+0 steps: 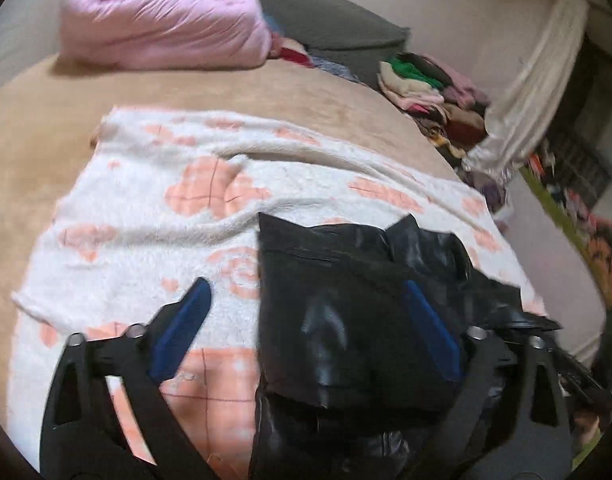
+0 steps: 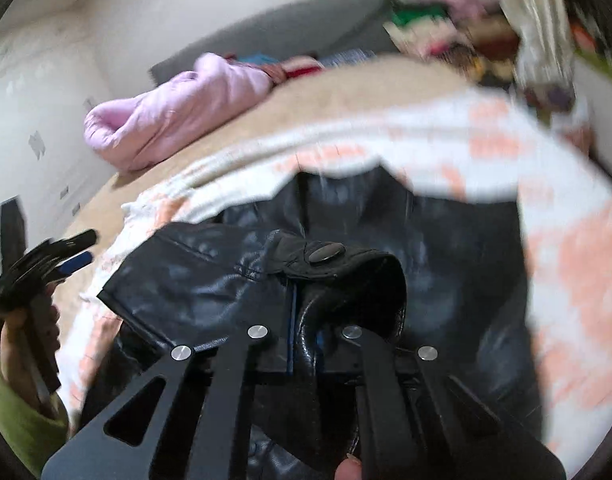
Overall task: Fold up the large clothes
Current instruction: 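Fold the sleeve across the jacket front with the left tool and release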
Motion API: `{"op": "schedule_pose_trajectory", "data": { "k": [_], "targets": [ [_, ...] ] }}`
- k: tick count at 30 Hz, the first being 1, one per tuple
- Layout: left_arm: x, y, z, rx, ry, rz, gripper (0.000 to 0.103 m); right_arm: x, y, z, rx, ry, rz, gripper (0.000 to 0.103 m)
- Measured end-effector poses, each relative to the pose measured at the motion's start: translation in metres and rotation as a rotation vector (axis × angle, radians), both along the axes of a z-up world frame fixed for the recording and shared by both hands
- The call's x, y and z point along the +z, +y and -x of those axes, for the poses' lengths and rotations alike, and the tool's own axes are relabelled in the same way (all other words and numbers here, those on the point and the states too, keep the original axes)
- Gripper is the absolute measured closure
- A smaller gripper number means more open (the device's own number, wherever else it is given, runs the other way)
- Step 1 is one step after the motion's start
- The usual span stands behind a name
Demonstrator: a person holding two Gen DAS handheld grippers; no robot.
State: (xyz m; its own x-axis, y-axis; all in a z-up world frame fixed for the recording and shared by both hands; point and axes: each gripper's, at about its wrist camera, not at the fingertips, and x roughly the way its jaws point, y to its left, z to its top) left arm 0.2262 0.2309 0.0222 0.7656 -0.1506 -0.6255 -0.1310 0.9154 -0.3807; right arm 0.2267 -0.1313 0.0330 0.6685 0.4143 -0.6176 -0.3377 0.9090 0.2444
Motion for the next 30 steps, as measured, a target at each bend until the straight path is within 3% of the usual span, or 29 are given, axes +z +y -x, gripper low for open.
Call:
{"op": "schedule_pose_trajectory", "data": {
  "k": [4, 9, 21, 25, 30],
  "targets": [
    [-0.002, -0.009, -0.008, -0.012, -0.013, 0.023, 0.047, 0.04, -0.008, 0.002, 0.02, -0.132, 0.129, 0.097],
    [-0.012, -0.04, -0.026, -0.093, 0.013, 0.011, 0.074, 0.035, -0.023, -0.005, 0.001, -0.125, 0.188, 0.097],
    [-0.066, -0.078, -0.044, -0.189, 0.216, -0.08, 0.078, 0.01, -0.033, -0.015, -0.023, -0.08, 0.181, 0.096],
    [-0.073, -0.082, -0.044, -0.19, 0.223, -0.12, 0.078, 0.002, -0.029, -0.016, -0.031, -0.069, 0.222, 0.095],
    [-0.076, -0.078, -0.043, -0.191, 0.228, -0.096, 0.078, -0.009, -0.039, -0.02, -0.065, 0.002, 0.198, 0.09]
  ]
}}
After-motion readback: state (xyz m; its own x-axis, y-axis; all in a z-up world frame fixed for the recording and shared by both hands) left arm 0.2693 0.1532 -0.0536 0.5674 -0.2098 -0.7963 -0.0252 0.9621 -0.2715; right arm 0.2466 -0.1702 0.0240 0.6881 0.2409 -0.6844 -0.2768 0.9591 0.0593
